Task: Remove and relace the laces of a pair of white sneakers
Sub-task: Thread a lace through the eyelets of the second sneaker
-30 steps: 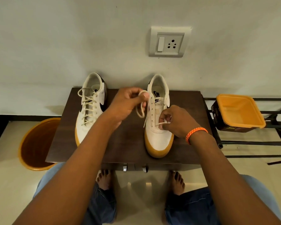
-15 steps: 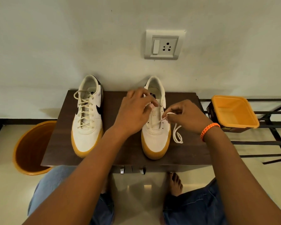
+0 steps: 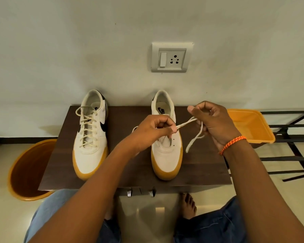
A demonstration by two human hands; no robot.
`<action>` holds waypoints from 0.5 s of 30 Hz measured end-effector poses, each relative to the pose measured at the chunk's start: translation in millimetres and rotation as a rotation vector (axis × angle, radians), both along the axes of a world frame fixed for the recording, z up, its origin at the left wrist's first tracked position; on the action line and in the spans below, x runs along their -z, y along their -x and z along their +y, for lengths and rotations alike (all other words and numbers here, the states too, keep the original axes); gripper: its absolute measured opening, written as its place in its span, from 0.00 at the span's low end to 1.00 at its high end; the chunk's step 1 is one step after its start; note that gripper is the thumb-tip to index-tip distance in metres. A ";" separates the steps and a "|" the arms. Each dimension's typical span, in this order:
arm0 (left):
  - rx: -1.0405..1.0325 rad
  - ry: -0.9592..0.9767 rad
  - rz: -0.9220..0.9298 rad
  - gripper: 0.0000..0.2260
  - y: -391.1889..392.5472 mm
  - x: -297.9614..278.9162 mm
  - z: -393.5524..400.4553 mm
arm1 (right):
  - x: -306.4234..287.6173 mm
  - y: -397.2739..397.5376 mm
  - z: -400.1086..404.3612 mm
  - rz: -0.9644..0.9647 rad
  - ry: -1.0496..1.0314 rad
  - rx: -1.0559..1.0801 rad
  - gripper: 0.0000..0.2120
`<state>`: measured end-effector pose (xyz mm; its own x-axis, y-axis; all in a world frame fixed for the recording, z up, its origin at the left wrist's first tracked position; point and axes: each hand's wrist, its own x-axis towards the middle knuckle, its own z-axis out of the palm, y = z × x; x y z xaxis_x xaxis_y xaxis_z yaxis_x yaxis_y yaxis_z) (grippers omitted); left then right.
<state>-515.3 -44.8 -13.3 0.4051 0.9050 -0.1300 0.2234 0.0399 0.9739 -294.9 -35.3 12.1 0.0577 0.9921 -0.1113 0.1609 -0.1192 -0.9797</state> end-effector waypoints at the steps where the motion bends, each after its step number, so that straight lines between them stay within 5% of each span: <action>1: -0.006 0.007 -0.034 0.05 -0.2 -3.2 -0.2 | -0.6 -0.4 0.5 -0.017 -0.019 0.038 0.15; 8: -0.202 -0.019 -0.298 0.09 10.9 -12.9 3.9 | 7.7 -20.7 6.4 -0.218 -0.028 0.310 0.19; 15: -0.262 0.018 -0.513 0.06 25.6 -13.3 12.3 | 7.2 -25.9 7.5 0.016 0.013 0.213 0.10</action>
